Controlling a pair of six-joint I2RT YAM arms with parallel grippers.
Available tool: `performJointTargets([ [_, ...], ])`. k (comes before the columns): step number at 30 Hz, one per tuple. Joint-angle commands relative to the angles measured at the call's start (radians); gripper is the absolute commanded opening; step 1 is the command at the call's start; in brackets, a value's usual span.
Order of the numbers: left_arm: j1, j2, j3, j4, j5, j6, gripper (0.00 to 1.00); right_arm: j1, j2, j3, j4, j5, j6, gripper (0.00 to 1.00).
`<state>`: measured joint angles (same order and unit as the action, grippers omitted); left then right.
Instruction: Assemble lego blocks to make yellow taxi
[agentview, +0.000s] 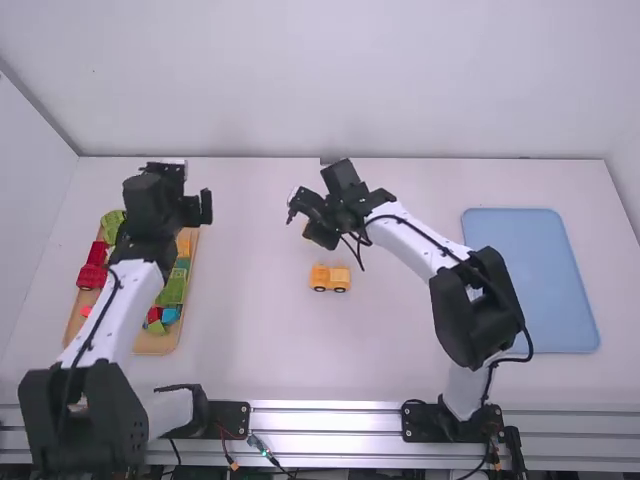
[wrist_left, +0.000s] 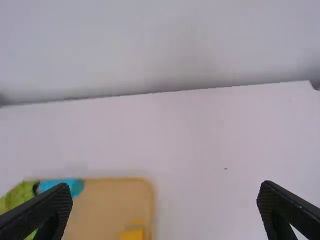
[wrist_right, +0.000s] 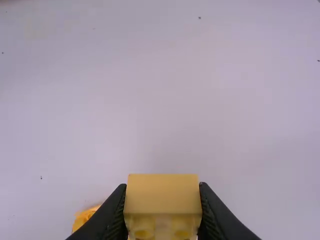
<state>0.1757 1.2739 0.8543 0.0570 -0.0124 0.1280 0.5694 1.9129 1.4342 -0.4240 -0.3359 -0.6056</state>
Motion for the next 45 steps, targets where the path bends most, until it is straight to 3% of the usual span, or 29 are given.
performJointTargets([
  [1,0.047,-0.084,-0.079,0.028,-0.005,-0.095,0.99,0.036,0.041,0.070,-0.021,0.045,-0.028,0.04],
  [8,0.107,-0.177,-0.194,0.097,0.000,-0.114,0.99,0.126,0.222,0.283,-0.266,0.072,-0.148,0.01],
  [15,0.101,-0.177,-0.198,0.094,-0.084,-0.135,0.99,0.196,0.351,0.405,-0.401,0.158,-0.188,0.01],
  [22,0.101,-0.177,-0.198,0.097,-0.136,-0.199,0.99,0.256,0.410,0.406,-0.386,0.259,-0.151,0.01],
  [26,0.101,-0.177,-0.198,0.082,-0.210,-0.300,0.99,0.257,0.416,0.405,-0.383,0.250,-0.134,0.02],
  [38,0.099,-0.177,-0.198,0.071,-0.209,-0.296,0.99,0.251,0.430,0.405,-0.356,0.225,-0.106,0.08],
  [45,0.099,-0.177,-0.198,0.064,-0.210,-0.296,0.99,0.251,0.468,0.405,-0.333,0.257,-0.100,0.06],
])
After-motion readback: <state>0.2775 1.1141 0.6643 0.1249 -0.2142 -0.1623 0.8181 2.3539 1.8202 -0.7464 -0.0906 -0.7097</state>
